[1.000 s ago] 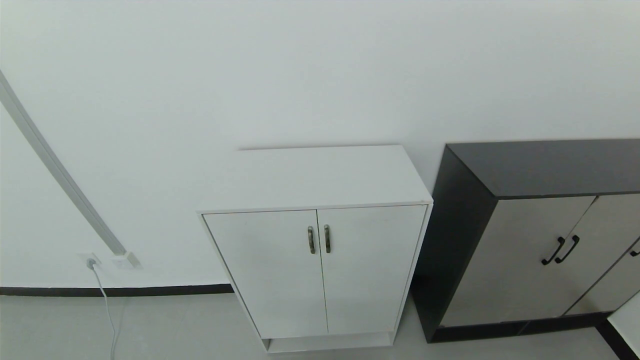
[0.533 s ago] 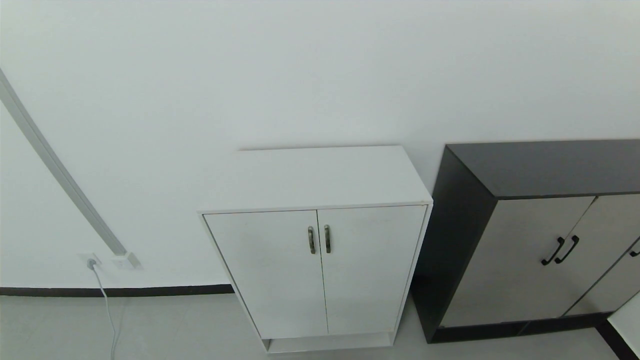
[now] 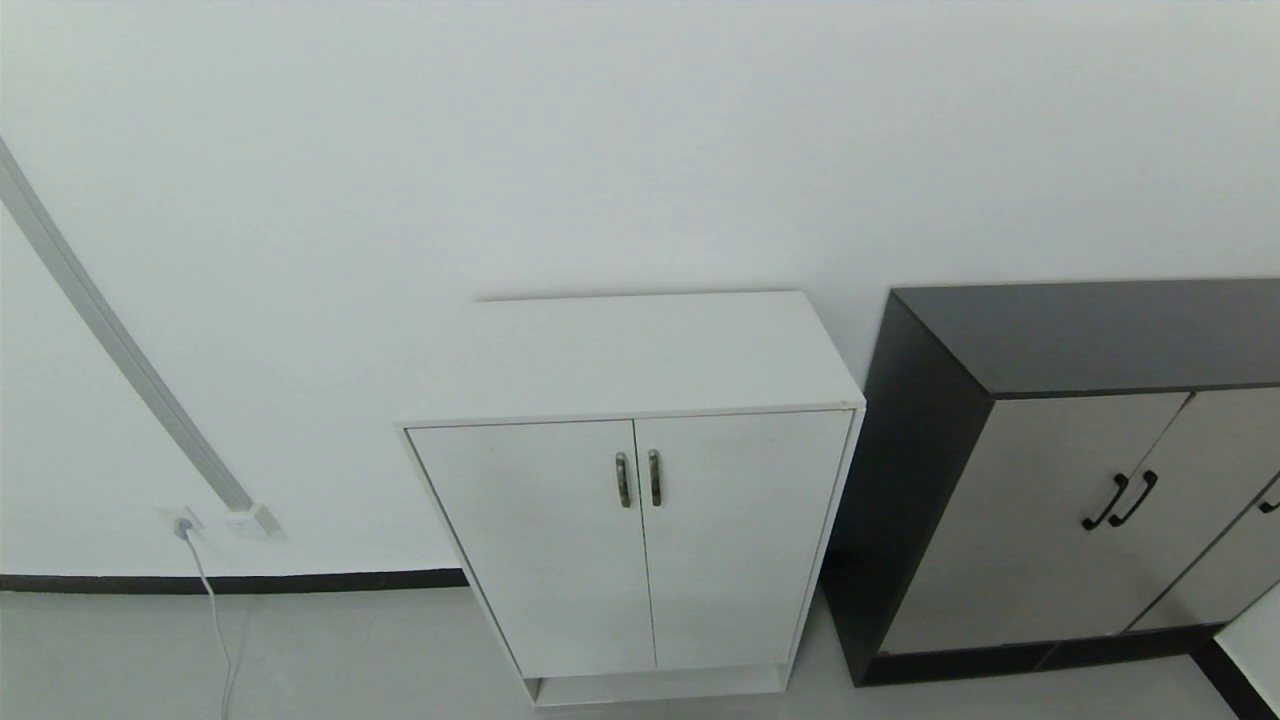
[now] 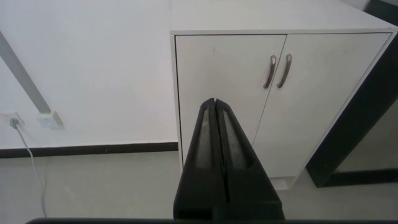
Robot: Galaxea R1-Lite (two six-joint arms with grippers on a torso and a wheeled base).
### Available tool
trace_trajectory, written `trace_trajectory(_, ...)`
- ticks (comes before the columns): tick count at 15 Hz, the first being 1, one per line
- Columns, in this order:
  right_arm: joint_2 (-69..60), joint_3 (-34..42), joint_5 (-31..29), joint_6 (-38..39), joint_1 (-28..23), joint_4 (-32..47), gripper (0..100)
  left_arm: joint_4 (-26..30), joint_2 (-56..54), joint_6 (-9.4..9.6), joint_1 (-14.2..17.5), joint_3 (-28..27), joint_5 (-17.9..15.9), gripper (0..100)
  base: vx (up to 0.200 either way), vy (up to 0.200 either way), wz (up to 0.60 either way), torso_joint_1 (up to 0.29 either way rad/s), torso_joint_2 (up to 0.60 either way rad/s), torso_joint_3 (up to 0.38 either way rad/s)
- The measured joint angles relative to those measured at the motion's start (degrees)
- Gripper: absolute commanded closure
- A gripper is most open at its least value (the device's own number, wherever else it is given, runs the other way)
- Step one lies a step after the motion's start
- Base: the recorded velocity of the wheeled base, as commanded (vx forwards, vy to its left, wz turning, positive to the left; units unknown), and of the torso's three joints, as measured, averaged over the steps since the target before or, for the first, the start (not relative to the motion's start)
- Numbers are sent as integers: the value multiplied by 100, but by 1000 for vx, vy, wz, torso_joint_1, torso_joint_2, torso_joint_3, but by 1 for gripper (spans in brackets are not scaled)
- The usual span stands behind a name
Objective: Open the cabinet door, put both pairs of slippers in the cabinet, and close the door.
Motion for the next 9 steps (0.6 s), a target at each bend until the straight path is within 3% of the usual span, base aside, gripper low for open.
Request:
trace_trajectory(4,-689,2,-13,51,-296,0,100,0,0,0,0,0,0,100,0,0,0,0,0,0)
trace_trajectory(9,-1525,2,-39,206,-230,0,100,0,0,40,0,0,-16,100,0,0,0,0,0,0)
